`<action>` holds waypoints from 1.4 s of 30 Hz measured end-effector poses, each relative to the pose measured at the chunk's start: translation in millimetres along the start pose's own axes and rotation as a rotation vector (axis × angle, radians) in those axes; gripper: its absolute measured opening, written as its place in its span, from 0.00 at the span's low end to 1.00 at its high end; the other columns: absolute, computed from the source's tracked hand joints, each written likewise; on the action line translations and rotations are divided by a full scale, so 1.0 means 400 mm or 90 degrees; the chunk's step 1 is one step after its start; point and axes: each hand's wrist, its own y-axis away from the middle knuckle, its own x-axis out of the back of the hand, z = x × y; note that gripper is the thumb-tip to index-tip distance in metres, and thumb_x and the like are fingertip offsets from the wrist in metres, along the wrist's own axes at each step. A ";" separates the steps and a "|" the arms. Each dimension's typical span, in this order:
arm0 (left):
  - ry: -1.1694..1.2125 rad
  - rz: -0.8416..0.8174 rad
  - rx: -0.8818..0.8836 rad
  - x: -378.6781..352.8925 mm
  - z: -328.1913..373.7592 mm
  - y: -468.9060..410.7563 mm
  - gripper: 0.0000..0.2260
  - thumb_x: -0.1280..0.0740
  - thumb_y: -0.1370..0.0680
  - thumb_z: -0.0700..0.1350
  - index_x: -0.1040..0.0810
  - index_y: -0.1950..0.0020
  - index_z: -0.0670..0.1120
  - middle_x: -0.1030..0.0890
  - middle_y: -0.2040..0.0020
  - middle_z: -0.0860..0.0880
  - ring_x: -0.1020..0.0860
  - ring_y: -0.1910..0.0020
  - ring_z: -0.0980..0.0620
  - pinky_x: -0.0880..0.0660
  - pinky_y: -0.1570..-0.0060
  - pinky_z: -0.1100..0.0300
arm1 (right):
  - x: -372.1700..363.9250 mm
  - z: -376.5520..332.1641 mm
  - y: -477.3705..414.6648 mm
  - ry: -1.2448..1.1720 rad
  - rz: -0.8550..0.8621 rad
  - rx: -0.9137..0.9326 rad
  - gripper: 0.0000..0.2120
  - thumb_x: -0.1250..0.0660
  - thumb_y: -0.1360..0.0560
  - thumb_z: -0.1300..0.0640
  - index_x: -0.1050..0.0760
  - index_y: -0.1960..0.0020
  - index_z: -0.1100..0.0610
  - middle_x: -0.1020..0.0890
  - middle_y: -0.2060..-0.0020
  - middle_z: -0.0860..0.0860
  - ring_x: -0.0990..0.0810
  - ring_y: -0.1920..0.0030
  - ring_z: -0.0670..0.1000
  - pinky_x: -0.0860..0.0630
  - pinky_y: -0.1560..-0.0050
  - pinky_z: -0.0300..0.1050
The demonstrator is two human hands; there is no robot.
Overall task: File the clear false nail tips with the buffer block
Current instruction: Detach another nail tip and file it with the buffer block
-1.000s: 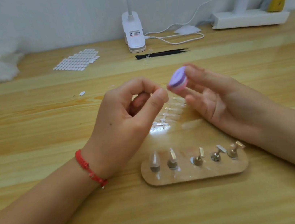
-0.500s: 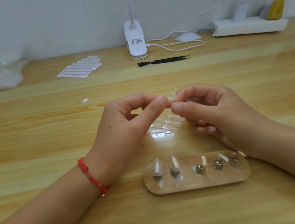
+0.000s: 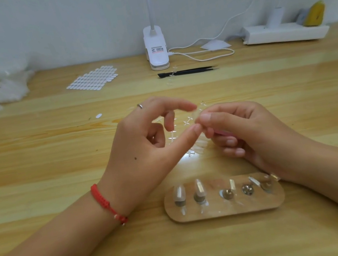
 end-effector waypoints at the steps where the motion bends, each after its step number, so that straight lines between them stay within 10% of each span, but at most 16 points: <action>1: -0.019 -0.001 -0.016 0.002 0.001 -0.001 0.09 0.27 0.30 0.48 0.20 0.51 0.53 0.31 0.64 0.56 0.38 0.77 0.56 0.40 0.73 0.69 | 0.001 0.000 -0.001 0.000 -0.001 0.000 0.07 0.32 0.30 0.55 0.18 0.66 0.52 0.25 0.70 0.47 0.36 0.75 0.42 0.39 0.79 0.32; 17: 0.026 -0.033 0.060 -0.001 0.066 0.034 0.07 0.31 0.33 0.56 0.18 0.57 0.57 0.30 0.67 0.57 0.30 0.63 0.56 0.33 0.57 0.70 | 0.005 -0.007 -0.004 -0.103 -0.008 -0.025 0.08 0.33 0.31 0.52 0.17 0.63 0.54 0.26 0.72 0.47 0.37 0.75 0.44 0.40 0.78 0.34; 27: -0.167 -0.139 0.060 -0.017 0.075 0.107 0.12 0.32 0.36 0.63 0.19 0.54 0.65 0.29 0.43 0.63 0.35 0.33 0.57 0.40 0.33 0.52 | 0.002 -0.011 0.001 -0.082 0.005 -0.031 0.08 0.34 0.27 0.54 0.19 0.61 0.56 0.25 0.69 0.49 0.37 0.74 0.44 0.39 0.78 0.34; 42: -0.175 -0.154 0.063 -0.019 0.068 0.104 0.13 0.32 0.35 0.65 0.20 0.53 0.66 0.29 0.42 0.63 0.37 0.32 0.56 0.39 0.33 0.52 | 0.008 -0.002 -0.003 -0.085 -0.009 -0.024 0.08 0.34 0.29 0.52 0.18 0.62 0.55 0.25 0.69 0.50 0.36 0.75 0.44 0.38 0.78 0.34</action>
